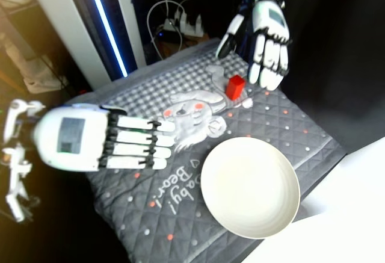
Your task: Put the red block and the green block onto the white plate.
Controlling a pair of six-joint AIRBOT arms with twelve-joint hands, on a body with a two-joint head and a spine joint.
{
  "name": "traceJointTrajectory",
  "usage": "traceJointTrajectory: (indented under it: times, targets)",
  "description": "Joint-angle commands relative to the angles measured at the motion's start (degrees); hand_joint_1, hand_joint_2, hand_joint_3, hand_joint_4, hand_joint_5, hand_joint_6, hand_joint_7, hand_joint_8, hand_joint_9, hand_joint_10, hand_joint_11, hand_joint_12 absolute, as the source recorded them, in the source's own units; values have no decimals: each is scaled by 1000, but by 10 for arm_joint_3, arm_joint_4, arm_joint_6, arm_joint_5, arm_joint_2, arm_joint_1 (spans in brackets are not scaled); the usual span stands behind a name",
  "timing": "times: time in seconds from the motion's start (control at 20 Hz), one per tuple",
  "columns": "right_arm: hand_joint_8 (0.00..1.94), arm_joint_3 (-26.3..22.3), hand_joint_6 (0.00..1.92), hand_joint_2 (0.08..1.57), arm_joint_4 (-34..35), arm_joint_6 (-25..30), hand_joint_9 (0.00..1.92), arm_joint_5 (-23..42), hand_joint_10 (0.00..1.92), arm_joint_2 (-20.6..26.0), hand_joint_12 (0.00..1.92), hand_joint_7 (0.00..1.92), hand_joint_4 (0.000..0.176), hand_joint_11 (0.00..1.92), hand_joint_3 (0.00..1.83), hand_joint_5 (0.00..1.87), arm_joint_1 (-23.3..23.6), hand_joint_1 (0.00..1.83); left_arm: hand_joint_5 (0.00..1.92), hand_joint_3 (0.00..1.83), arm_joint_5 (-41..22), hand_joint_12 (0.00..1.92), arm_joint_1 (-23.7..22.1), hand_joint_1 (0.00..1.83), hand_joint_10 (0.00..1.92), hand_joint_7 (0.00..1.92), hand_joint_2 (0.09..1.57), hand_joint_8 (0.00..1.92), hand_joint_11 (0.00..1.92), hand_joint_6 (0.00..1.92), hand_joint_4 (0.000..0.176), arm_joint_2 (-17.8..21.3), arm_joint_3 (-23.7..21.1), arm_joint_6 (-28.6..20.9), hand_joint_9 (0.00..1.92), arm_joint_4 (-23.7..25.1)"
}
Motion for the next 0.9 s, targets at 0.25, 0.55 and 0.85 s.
traceJointTrajectory:
  times: [0.25,0.55,0.85]
  targets:
    - [1,13,1,957,13,11,370,49,5,-19,759,334,52,178,0,297,1,875,367,1,-13,1125,-17,803,38,495,1025,20,0,4,0,-11,20,-1,456,1]
    - [0,22,0,1001,11,23,502,49,7,-36,860,424,0,253,0,367,1,981,793,2,-6,1288,-21,845,84,990,1066,71,0,39,0,-24,28,-1,756,4]
    - [16,24,2,990,11,23,750,49,57,-36,1021,660,0,430,0,475,1,1032,886,0,-6,1613,-21,1082,854,1097,1158,38,33,1114,0,-24,28,-1,576,4]
